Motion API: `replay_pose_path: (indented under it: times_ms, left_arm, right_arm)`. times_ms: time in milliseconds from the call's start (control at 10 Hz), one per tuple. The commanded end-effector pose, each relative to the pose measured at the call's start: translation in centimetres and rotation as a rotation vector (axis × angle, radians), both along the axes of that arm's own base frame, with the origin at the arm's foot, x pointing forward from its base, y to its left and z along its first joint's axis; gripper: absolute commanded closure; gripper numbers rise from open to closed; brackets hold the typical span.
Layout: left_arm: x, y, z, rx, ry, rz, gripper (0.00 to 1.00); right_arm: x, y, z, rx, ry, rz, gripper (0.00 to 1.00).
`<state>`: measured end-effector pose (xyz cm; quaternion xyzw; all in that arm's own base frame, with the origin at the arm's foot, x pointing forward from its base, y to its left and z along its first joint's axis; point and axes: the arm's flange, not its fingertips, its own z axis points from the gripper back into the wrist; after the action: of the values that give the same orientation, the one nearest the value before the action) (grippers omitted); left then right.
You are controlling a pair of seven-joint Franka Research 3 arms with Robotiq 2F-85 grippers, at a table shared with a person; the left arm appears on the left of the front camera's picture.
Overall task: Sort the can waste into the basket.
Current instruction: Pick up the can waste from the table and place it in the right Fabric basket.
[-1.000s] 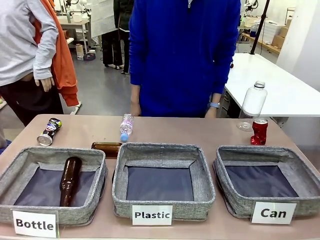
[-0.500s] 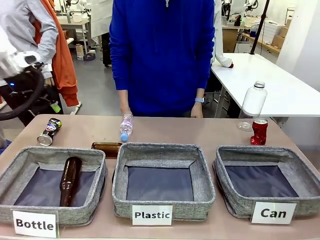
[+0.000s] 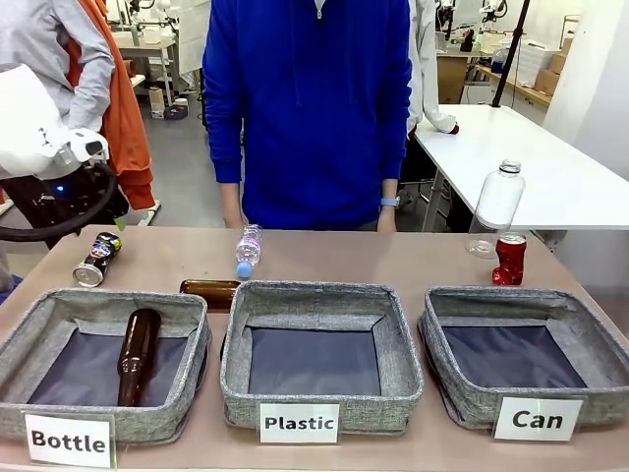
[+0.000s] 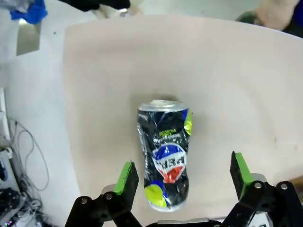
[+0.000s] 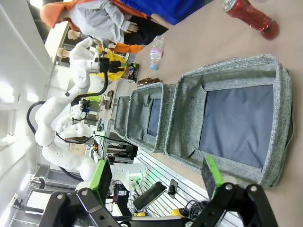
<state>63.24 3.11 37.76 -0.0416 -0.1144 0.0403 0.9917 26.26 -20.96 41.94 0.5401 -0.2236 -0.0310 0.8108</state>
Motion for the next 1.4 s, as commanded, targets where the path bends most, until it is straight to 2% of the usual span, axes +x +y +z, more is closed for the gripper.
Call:
replay_pose_path:
  times_ms: [0,300,800,900,1000,1100,1200,1300]
  left_arm:
    - [1.1,-0.4,-0.5,0.048,0.041,-0.024,0.0]
    - [3.0,-0.2,-3.8,0.106,0.092,0.006,0.0]
    - [3.4,-0.7,-5.9,0.145,0.153,0.007,0.0]
    - [3.3,-0.7,-5.9,0.148,0.157,0.005,0.6]
    - [3.3,-0.7,-5.8,0.15,0.164,0.001,0.6]
    - [3.2,-0.7,-5.8,0.143,0.164,-0.005,1.0]
    - [3.0,-0.6,-5.8,0.128,0.171,-0.019,0.65]
    - [2.8,-0.6,-5.8,0.135,0.163,-0.01,1.0]
  right_arm:
    - [0.1,-0.1,0.1,0.014,-0.035,0.0,0.0]
    - [0.1,-0.1,0.1,0.014,-0.035,0.0,0.0]
    - [0.1,-0.1,0.1,0.014,-0.035,0.0,0.0]
    - [0.1,-0.1,0.1,0.014,-0.035,0.0,0.0]
    - [0.1,-0.1,0.1,0.014,-0.035,0.0,0.0]
    - [0.1,-0.1,0.1,0.014,-0.035,0.0,0.0]
    - [0.1,-0.1,0.1,0.014,-0.035,0.0,0.0]
    - [0.1,-0.1,0.1,0.014,-0.035,0.0,0.0]
